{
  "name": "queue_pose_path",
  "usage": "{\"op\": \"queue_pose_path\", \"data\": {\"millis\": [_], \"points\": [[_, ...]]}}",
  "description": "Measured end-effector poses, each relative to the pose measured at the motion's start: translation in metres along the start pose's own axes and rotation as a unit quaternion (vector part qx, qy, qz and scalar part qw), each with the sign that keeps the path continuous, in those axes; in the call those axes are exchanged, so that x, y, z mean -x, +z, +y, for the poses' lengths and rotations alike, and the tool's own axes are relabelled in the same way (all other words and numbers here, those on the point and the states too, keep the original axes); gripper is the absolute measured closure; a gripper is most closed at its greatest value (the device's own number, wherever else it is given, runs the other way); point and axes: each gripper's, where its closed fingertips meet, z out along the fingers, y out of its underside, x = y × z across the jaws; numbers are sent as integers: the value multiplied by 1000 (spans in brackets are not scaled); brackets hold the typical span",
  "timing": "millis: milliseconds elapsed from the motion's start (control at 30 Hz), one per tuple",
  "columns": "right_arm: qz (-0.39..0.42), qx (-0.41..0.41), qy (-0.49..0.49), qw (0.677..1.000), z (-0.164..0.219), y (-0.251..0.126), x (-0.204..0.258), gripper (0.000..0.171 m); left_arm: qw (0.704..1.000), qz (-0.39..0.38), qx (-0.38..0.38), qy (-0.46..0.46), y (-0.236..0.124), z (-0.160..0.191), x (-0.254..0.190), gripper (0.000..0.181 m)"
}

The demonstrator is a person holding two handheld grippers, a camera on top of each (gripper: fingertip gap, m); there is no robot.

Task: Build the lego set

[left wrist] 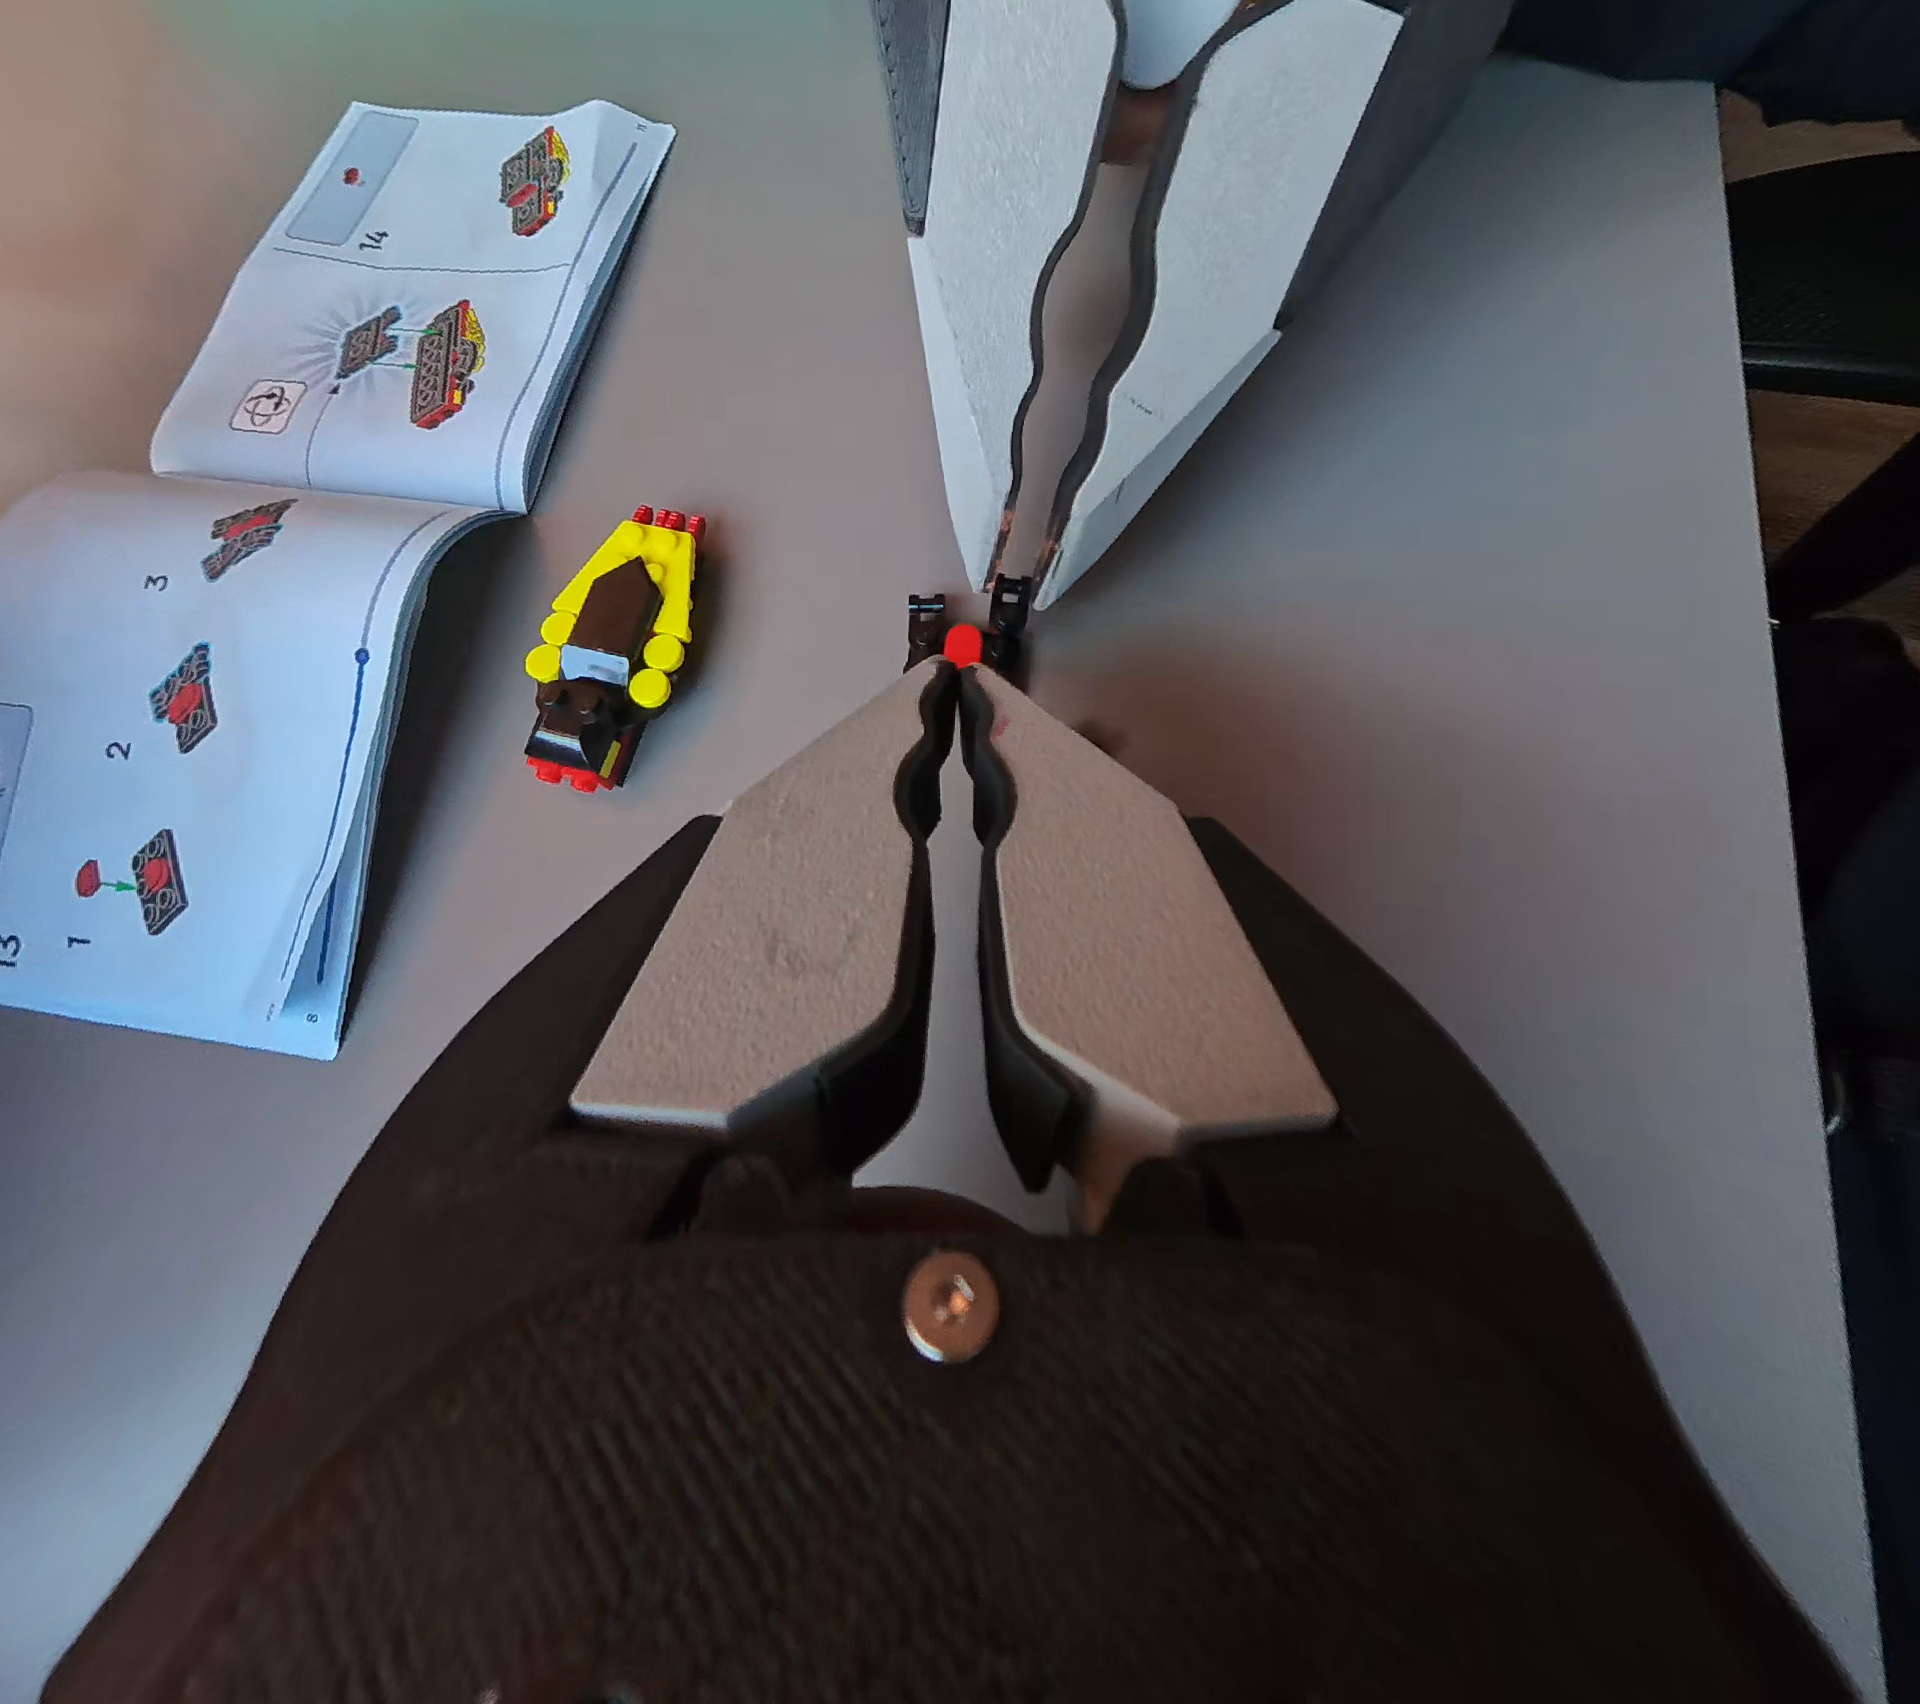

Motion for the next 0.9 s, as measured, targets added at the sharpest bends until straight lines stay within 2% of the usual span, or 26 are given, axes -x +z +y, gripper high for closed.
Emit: {"op": "queue_pose_path", "data": {"millis": [900], "points": [[2, 17, 4, 1000, 2, 4, -1, 167, 999, 31, 20, 19, 13, -1, -8, 181]]}}
